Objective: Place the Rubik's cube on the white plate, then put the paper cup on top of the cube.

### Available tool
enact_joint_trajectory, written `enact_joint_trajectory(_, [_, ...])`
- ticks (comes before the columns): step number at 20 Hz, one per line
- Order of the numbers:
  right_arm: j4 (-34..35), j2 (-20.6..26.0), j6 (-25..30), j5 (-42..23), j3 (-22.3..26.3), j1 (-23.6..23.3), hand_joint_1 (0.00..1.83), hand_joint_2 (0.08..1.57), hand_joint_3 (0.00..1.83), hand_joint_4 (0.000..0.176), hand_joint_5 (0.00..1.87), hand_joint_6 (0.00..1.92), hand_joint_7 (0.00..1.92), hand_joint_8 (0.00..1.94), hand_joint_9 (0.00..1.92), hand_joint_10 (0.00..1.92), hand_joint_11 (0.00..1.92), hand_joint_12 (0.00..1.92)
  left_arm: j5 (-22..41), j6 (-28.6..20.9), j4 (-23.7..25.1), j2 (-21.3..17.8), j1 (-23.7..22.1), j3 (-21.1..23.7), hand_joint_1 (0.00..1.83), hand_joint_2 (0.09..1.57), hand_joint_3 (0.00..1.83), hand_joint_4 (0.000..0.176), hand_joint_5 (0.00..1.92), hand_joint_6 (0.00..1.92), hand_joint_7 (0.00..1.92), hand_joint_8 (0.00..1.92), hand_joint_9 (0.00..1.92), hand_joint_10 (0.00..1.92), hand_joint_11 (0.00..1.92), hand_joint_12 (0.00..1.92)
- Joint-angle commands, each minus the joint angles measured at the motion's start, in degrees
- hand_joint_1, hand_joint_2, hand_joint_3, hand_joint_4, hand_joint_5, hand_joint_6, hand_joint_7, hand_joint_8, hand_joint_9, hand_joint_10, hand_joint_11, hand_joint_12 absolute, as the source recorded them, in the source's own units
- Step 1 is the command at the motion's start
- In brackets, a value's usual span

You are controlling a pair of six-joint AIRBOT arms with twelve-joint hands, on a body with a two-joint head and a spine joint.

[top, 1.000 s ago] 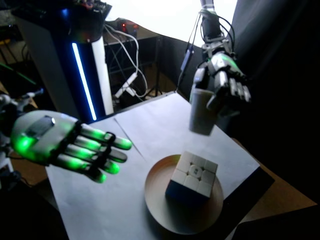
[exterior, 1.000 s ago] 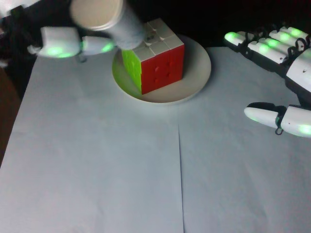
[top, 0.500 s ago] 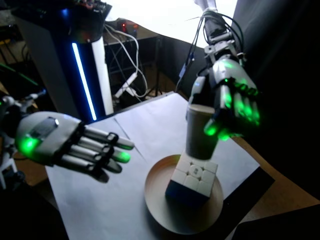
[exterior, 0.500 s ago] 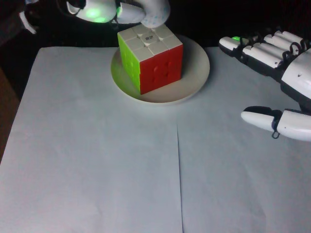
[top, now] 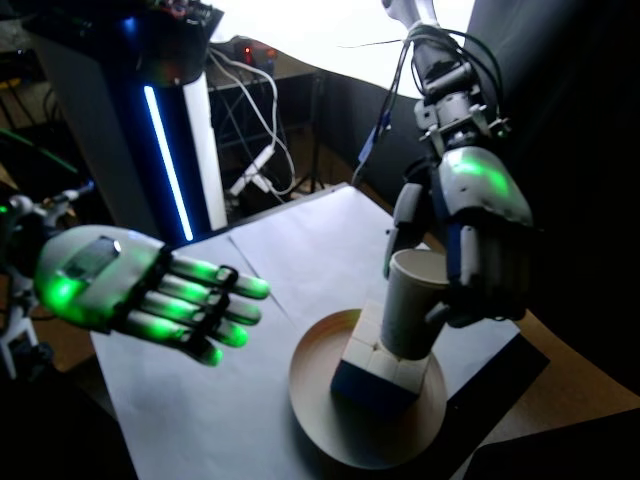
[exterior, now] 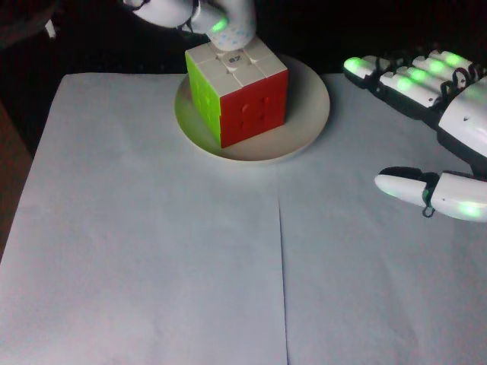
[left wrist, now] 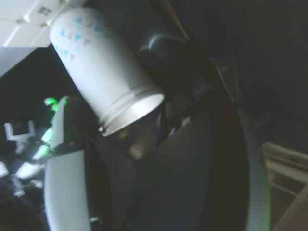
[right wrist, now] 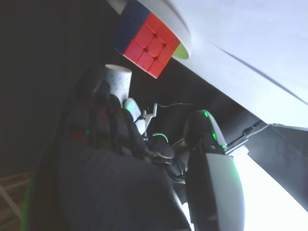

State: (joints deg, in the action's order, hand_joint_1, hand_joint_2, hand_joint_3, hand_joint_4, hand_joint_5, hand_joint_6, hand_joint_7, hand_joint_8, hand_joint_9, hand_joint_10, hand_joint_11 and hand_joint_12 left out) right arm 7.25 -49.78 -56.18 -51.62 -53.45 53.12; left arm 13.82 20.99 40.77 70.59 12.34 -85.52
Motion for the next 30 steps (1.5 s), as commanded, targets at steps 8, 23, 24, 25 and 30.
enact_joint_trajectory(8, [-0.01, -0.47, 0.15, -7.24, -0.22, -0.05, 0.59, 1.29, 0.0, 0.02, 0.0, 0.0, 0.07, 0.0, 0.0, 0.47, 0.0, 1.15, 1.36, -0.45, 1.62, 1.34, -1.36, -0.67, 1.14, 1.22, 0.0, 0.0, 0.25, 1.47, 0.38, 1.54, 0.45, 1.75, 0.49, 1.92])
enact_joint_trajectory(23, [0.7, -0.86, 0.15, -7.24, -0.21, 0.59, 0.6, 1.26, 0.0, 0.053, 0.0, 0.0, 0.08, 0.0, 0.0, 0.49, 0.0, 1.16, 5.21, -4.52, 1.57, 0.16, 1.83, 0.76, 0.97, 1.21, 0.0, 0.0, 0.22, 1.36, 0.33, 1.38, 0.36, 1.64, 0.34, 1.92])
enact_joint_trajectory(24, [0.72, -0.86, 0.15, -7.24, -0.21, 0.62, 0.59, 1.26, 0.0, 0.043, 0.0, 0.0, 0.09, 0.0, 0.0, 0.5, 0.0, 1.13, 5.5, -4.66, 1.57, 0.05, 1.83, 0.89, 0.96, 1.2, 0.0, 0.0, 0.21, 1.36, 0.33, 1.35, 0.33, 1.61, 0.31, 1.92])
enact_joint_trajectory(25, [0.77, -0.88, 0.15, -7.24, -0.21, 0.65, 0.59, 1.26, 0.0, 0.018, 0.0, 0.0, 0.09, 0.0, 0.0, 0.57, 0.0, 1.22, 5.63, -4.68, 1.57, -0.02, 1.83, 0.99, 0.89, 1.19, 0.0, 0.0, 0.18, 1.27, 0.33, 1.2, 0.33, 1.48, 0.27, 1.91])
enact_joint_trajectory(30, [0.79, -1.04, 0.15, -7.25, -0.22, 0.66, 0.55, 1.26, 0.0, 0.064, 0.0, 0.0, 0.09, 0.0, 0.0, 0.47, 0.0, 1.04, 5.05, -4.68, 1.59, -0.04, 1.84, 0.78, 0.78, 1.1, 0.0, 0.041, 0.23, 0.7, 0.48, 0.2, 0.19, 0.92, 0.0, 1.82])
